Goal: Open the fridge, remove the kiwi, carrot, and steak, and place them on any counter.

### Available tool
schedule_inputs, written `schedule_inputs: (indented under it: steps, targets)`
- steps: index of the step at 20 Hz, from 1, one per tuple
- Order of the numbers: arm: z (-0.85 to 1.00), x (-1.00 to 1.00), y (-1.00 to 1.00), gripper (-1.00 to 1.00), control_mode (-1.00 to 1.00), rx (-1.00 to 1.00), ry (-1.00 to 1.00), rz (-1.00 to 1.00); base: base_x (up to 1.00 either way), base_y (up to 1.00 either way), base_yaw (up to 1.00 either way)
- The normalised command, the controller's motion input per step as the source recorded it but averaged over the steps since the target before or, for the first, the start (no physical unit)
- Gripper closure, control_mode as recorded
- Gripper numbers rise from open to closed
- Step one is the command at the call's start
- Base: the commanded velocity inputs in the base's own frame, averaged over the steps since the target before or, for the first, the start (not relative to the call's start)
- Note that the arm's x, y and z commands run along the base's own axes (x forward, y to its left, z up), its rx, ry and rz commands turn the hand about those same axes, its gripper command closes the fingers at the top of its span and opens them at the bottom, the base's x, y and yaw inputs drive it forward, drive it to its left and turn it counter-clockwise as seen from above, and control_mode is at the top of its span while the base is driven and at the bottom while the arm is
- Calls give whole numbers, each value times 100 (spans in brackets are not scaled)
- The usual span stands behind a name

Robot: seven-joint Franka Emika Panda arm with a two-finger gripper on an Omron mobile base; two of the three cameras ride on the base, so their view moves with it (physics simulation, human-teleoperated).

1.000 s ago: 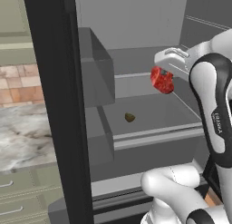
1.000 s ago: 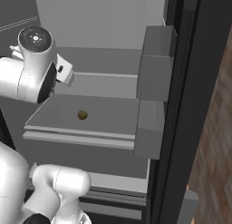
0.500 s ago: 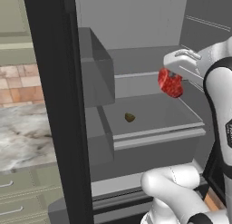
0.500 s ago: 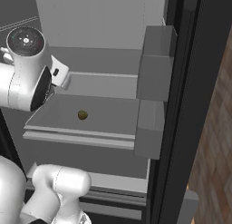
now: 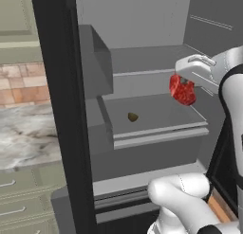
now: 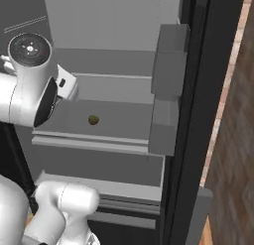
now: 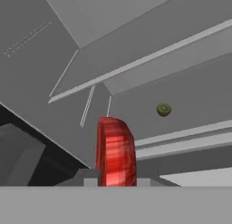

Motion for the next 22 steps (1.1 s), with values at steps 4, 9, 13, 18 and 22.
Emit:
schedule_inputs:
  steps: [4,9,13,18,22]
  targets:
    - [0,0,0,100,100,0,0,0,-100,-8,0]
    - [0,0,0,100,100,0,0,0,-100,0,0]
    - [0,0,0,100,100,0,0,0,-100,10,0]
    - [0,0,0,100,100,0,0,0,-51,82,0]
    - [0,0,0,100,100,0,0,0,-27,100,0]
